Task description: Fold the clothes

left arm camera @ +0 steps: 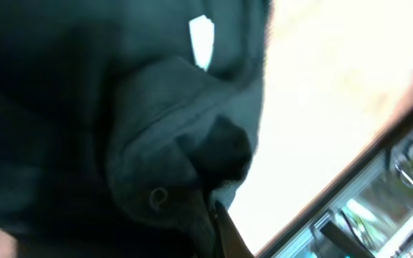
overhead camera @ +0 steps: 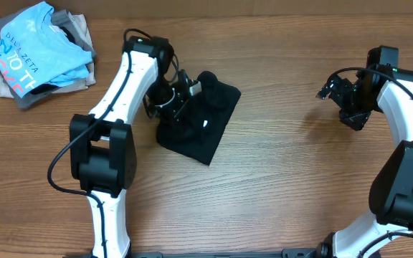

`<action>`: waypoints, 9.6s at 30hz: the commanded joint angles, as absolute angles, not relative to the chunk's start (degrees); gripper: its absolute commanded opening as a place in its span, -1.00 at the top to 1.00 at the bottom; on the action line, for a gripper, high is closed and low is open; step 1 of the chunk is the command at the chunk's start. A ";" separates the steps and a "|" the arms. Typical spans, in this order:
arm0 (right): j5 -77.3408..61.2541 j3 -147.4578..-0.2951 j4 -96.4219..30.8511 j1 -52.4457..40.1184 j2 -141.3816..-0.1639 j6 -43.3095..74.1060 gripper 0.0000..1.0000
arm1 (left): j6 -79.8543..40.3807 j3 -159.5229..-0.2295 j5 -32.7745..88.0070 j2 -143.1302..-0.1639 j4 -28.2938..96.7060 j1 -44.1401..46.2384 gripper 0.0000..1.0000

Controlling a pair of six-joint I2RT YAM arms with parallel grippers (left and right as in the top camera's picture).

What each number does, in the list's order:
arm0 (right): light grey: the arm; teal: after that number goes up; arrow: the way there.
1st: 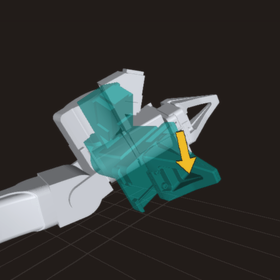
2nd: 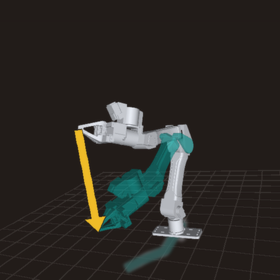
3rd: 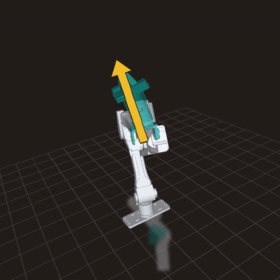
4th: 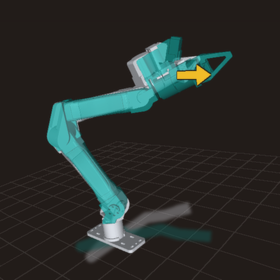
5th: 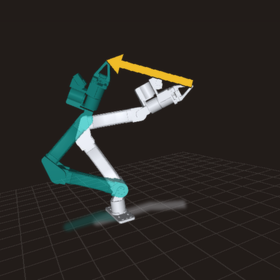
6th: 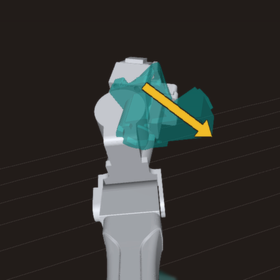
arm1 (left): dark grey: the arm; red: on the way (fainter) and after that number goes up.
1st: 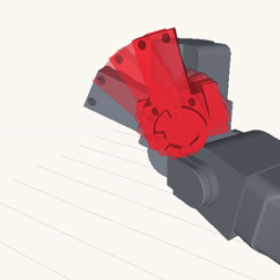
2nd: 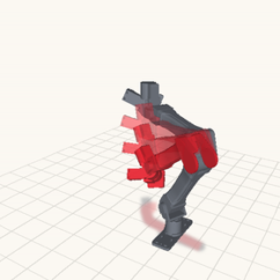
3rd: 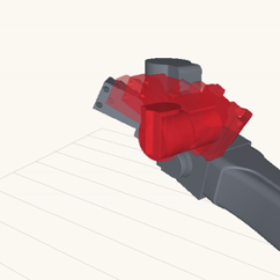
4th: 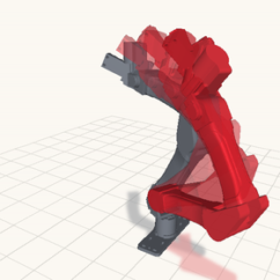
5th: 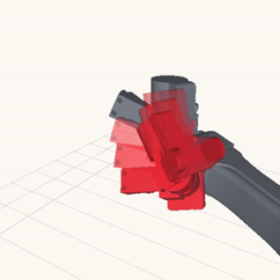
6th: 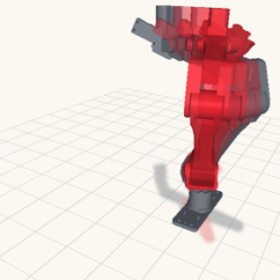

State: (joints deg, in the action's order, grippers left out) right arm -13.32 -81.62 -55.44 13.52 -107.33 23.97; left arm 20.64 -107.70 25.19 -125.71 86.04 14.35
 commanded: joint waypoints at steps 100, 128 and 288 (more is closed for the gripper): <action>3.62 -82.28 -28.18 -28.64 -112.95 24.05 0.87 | -23.09 -128.62 11.31 -125.89 89.93 -14.15 -0.99; 24.38 -88.95 -52.31 -16.78 -113.91 31.27 -0.64 | -23.14 -128.62 9.76 -125.91 89.86 -14.15 -0.99; 8.05 -97.19 -73.21 -23.70 -112.64 25.87 -0.55 | -23.14 -128.62 10.15 -125.89 88.25 -12.29 -1.00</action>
State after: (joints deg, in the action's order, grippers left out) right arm 19.62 -95.92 -76.88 -23.88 -114.65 39.03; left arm -23.83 -127.44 10.41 -125.93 88.12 -12.71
